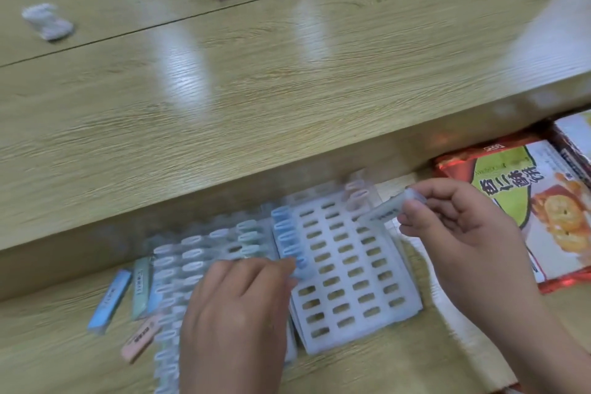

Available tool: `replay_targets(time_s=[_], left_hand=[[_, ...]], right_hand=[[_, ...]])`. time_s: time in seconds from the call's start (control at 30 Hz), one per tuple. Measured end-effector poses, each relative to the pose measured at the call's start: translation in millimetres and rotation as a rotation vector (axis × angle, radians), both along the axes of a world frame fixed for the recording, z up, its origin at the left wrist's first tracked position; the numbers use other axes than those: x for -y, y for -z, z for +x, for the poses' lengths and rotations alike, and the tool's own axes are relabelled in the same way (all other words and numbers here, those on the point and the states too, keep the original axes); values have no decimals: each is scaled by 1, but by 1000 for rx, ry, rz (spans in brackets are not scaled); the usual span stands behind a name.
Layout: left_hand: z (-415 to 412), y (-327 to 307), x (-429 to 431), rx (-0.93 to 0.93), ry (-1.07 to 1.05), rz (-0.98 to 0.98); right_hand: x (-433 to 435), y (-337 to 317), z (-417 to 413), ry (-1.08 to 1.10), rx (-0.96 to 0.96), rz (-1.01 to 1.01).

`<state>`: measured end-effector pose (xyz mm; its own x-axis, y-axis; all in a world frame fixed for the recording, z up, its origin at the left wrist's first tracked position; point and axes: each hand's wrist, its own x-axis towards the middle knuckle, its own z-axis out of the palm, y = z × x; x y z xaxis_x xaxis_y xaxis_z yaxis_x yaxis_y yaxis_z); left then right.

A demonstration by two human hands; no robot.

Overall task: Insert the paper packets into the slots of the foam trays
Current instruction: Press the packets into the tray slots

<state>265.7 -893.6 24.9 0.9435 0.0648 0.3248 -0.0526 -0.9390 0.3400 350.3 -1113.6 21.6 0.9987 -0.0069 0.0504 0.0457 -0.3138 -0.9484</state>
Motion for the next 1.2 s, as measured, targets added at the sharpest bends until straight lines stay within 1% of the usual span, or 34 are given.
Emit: replay_targets(time_s=[0.13,0.23,0.47,0.57,0.67,0.77,0.87,0.93,1.0,1.1,1.2], left_hand=[[-3,2,5,-25,32,105],[-5,1,12,-42,22,146],[-8,3,16,6,-7,117],[-9,-1,14,-16,-50,111],[-22,-2,-1,63,-97,77],[-42,4,-32,145,-166,43],[-55,13,-59,88,-252,-8],[-59,19,-68,24,-227,-88],[-63,23,-72,4,-186,-143],[-65,28,-74,18,-152,-156],[-68,28,-77,22,-124,-166]], right_hand=[[-1,-4,-3,-11,5,20],[-5,-9,-6,-5,16,53],[-46,-24,-13,-84,127,138],[-82,-28,-13,-203,211,26],[-113,-27,-10,-298,299,-102],[-134,-15,-5,-325,377,-237],[-142,0,-7,-318,433,-351],[-143,7,-10,-314,450,-399],[-144,11,-12,-321,463,-455],[-146,12,-11,-341,474,-510],[-146,11,-10,-338,476,-513]])
